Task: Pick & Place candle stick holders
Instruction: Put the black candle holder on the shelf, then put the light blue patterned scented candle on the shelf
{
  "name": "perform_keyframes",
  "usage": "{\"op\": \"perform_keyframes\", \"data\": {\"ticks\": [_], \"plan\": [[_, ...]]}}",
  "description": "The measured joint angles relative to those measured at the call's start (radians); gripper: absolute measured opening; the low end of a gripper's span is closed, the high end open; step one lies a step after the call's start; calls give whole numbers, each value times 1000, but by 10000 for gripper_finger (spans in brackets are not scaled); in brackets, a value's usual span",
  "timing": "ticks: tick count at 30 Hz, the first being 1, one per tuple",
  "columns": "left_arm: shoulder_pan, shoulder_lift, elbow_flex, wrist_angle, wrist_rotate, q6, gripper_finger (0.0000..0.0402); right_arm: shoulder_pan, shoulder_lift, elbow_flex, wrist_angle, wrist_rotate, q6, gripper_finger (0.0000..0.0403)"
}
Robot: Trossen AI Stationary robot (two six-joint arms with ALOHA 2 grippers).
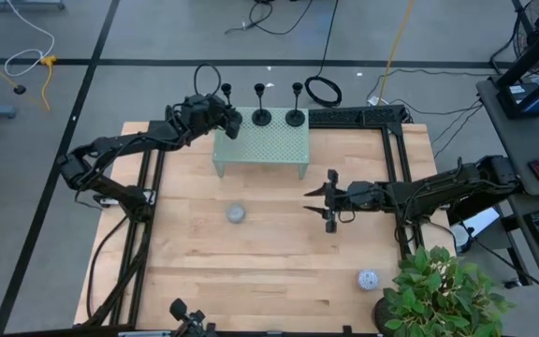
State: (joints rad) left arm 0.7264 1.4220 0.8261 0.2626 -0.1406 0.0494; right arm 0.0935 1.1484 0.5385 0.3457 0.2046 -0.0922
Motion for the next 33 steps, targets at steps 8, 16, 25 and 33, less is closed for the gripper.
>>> {"op": "perform_keyframes", "data": {"ticks": [8,16,25,33], "plan": [[0,-2,0,-1,-21,-2,104,0,0,0,32,-26,-97,155],[0,-37,0,-41,-8,5,181,0,0,0,25,-24,-129,173],[-63,-156,0,-317,103,13,250,0,0,0,34,-79,-73,227],[-210,-294,0,-549,349,-33,255,0,0,0,36,-79,16,271]]}}
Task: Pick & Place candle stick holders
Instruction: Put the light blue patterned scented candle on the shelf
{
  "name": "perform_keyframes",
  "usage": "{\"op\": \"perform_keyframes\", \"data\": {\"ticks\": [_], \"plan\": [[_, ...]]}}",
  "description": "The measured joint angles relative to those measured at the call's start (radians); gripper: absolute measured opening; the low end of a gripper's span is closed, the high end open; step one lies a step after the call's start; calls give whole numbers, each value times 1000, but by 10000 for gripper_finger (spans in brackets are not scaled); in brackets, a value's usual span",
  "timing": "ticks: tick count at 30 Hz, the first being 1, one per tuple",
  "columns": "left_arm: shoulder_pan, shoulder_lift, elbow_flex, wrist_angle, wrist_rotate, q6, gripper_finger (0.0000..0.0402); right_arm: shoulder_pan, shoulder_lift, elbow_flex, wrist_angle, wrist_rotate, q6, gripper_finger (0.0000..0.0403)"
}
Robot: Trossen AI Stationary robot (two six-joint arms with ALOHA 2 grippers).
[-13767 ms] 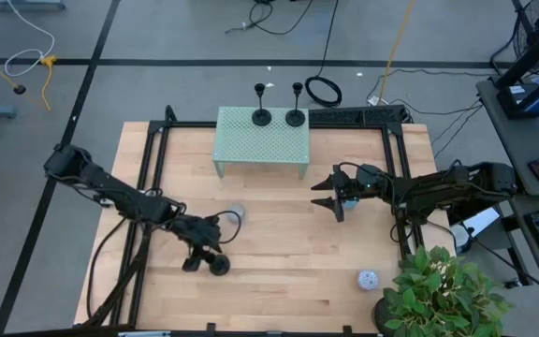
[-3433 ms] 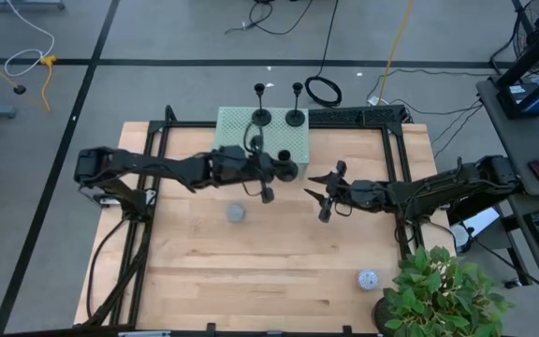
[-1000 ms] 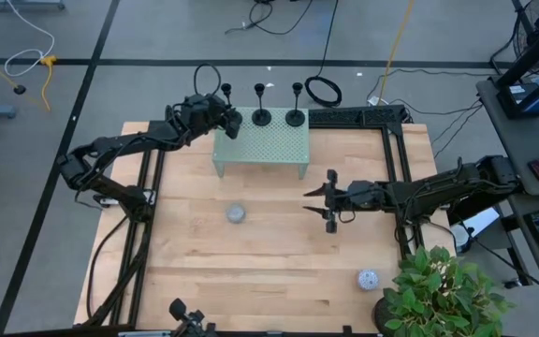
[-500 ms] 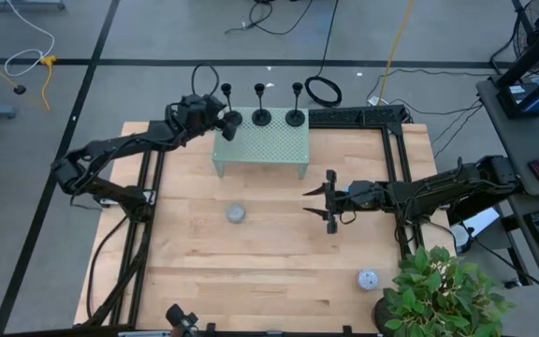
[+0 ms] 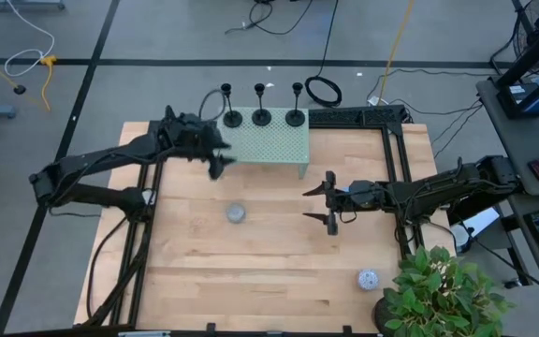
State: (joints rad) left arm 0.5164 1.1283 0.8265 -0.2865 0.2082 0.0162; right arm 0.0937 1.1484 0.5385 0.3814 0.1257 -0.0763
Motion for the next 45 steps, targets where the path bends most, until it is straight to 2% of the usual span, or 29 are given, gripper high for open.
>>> {"op": "perform_keyframes", "data": {"ticks": [3,6,11,17,21,27,33,40,45], "plan": [[-78,-34,-1,-109,56,-38,255,0,0,0,0,2,2,278],[-164,-52,-48,-125,50,-73,255,0,0,0,0,2,4,278],[-290,-51,-170,-10,43,-77,255,0,0,0,1,3,4,275],[-393,-50,-294,154,-75,-41,255,0,0,0,2,3,4,274],[-429,-47,-378,314,-131,-50,255,0,0,0,2,3,4,274],[-451,-46,-504,506,-154,-115,255,0,0,0,2,3,4,272],[-452,-46,-545,526,-220,-234,255,0,0,0,1,3,4,270],[-452,-46,-547,525,-243,-237,255,0,0,0,-4,3,4,271],[-455,-46,-547,527,-205,-181,255,0,0,0,-17,3,4,270]]}}
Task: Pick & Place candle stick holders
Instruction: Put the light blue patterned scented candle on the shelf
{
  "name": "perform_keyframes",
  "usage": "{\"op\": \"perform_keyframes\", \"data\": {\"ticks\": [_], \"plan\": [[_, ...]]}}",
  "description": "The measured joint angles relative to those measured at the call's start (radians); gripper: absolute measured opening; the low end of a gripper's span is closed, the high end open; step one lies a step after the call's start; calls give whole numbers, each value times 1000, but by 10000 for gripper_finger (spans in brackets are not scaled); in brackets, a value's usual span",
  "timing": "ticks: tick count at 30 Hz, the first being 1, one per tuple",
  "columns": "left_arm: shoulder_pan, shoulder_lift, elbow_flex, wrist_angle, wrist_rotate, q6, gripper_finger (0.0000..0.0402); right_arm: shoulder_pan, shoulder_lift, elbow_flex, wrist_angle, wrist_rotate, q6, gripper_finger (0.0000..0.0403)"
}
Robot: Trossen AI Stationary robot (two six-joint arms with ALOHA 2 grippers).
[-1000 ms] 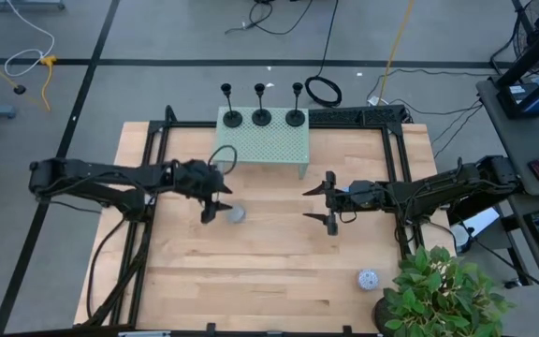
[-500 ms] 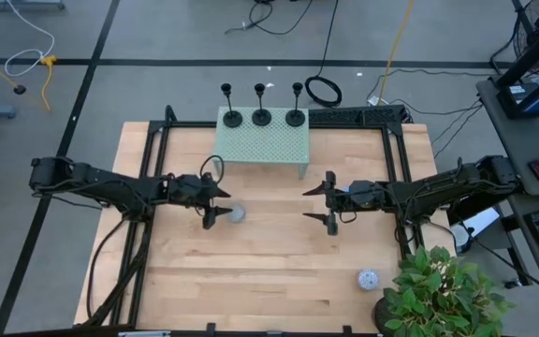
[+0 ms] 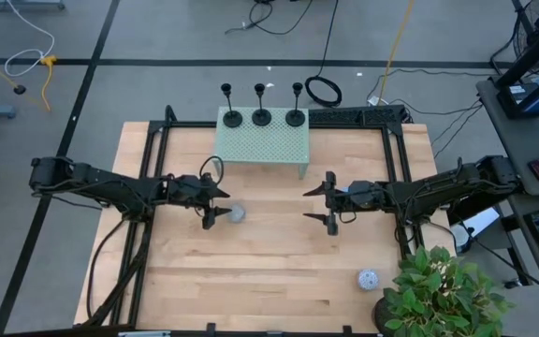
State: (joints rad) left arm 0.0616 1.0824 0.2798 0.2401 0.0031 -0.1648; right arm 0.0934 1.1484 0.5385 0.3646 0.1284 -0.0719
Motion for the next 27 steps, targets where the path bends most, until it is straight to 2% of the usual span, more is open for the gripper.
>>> {"op": "perform_keyframes", "data": {"ticks": [8,15,27], "plan": [[-13,0,0,68,-13,8,255,0,0,0,-4,0,-1,268],[-13,15,0,60,-13,-32,255,0,0,0,-4,0,-3,267],[-78,155,1,170,-81,-25,256,0,0,0,-19,-2,-3,267]]}}
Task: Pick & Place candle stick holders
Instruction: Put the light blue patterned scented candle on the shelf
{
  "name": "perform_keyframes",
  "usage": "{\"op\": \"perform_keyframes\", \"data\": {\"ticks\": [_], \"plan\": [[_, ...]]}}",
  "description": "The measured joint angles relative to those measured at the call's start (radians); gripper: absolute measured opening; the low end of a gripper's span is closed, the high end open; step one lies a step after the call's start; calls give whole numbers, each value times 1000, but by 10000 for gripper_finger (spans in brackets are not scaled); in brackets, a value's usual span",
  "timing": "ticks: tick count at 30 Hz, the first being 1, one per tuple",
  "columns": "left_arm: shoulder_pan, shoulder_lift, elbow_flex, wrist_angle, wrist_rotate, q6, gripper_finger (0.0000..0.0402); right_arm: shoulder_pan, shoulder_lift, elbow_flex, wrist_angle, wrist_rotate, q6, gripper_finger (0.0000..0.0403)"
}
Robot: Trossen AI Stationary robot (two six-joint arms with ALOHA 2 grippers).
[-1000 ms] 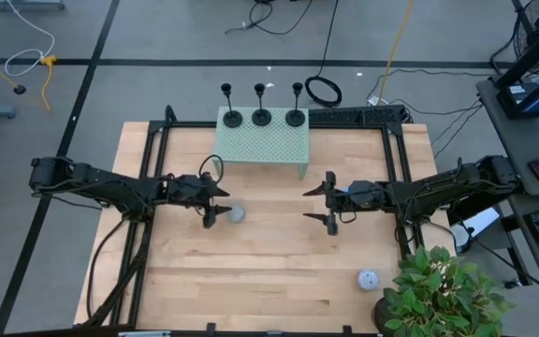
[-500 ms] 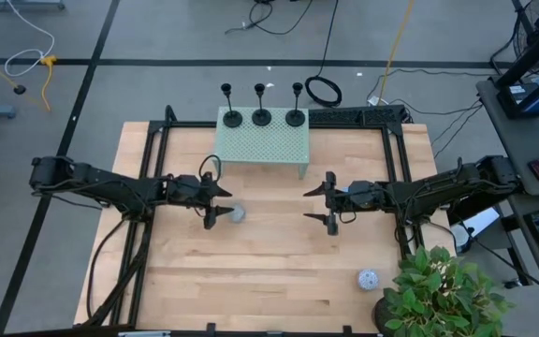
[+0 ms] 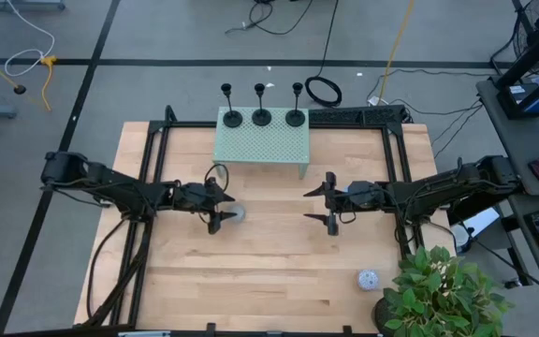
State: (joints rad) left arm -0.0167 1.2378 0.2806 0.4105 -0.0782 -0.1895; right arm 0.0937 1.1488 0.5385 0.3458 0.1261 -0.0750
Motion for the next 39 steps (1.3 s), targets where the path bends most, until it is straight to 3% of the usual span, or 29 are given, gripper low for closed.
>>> {"op": "perform_keyframes", "data": {"ticks": [10,26,32,39], "plan": [[-32,99,0,45,-80,-16,258,0,0,0,0,0,0,267],[-32,119,0,101,-45,-56,336,0,0,0,0,1,0,267],[-46,118,0,177,-10,-32,344,0,0,0,0,0,0,267],[-79,119,0,117,-47,-80,344,0,0,0,0,0,0,267]]}}
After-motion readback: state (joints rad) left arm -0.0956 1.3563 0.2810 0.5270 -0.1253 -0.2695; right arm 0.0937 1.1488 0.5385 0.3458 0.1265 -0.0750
